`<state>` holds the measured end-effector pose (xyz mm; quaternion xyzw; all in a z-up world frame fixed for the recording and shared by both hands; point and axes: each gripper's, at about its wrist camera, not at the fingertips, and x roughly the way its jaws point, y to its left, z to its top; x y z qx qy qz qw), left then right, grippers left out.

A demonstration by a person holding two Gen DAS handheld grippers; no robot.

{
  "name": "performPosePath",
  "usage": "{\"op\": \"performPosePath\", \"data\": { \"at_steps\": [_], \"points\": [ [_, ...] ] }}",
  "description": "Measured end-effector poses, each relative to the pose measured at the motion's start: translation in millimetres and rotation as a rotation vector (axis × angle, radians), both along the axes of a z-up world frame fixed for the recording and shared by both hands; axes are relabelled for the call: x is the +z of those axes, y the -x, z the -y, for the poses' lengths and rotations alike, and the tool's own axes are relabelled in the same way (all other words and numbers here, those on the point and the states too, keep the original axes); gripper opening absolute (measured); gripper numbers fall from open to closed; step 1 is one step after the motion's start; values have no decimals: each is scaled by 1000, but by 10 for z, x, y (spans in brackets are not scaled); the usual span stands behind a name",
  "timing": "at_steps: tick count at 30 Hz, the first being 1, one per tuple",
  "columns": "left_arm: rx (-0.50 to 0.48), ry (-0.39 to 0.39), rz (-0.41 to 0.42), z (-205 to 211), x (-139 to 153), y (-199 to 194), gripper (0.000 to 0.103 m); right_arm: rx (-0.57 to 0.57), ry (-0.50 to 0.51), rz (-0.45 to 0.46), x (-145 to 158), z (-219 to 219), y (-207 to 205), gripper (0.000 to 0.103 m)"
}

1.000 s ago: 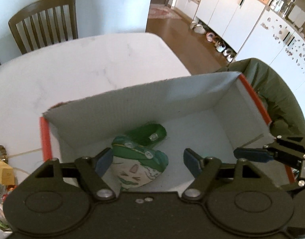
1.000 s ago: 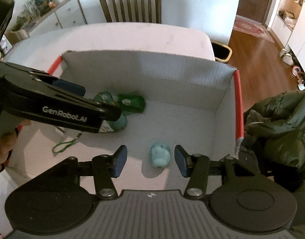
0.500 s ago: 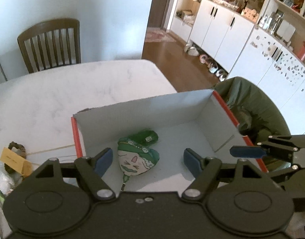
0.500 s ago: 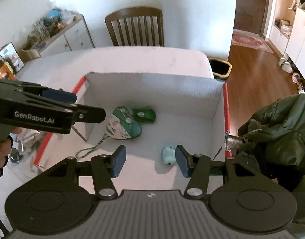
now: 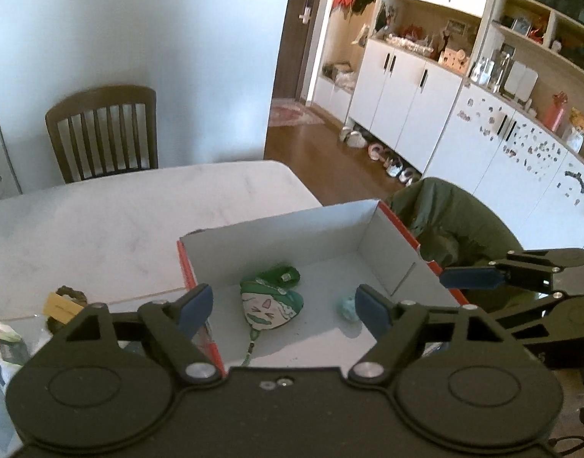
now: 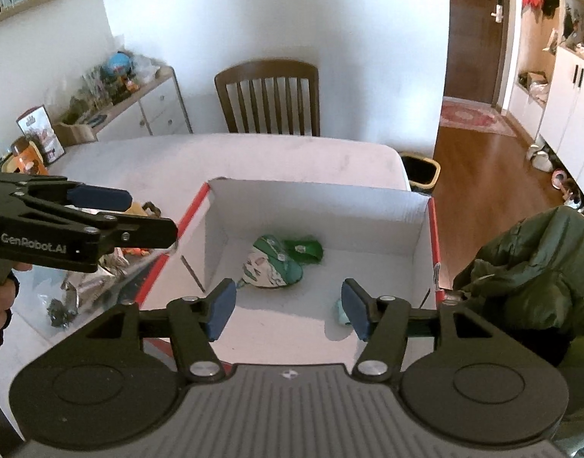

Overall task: Organize objects
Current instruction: 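Withdraw both tools from the box and reach back to the pile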

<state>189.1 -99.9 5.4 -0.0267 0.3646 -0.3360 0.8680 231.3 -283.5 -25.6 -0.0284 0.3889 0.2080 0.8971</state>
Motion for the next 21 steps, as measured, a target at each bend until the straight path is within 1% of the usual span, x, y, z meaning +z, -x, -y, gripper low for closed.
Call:
{"op": "performPosePath", "data": {
  "at_steps": [4,11,15,17,20,21],
  "points": [
    [0,5,24,-137,37,85,84,-27,-23,10,43,-63,121,62],
    [13,19,53,-493,25,165,89,-54,-67,39,122,-223,320,72],
    [31,27,63,-728,-18,213,90,-59,-79,65,133,-355,428,74],
    [43,26,71,-850,-42,225,95,-61,-87,74,145,-432,475,77],
    [66,33,84,-1033,-65,243,102,-66,-104,88,157,-549,544,80],
    [74,36,85,-1092,-68,237,102,-67,-108,93,163,-591,563,80]
  ]
}}
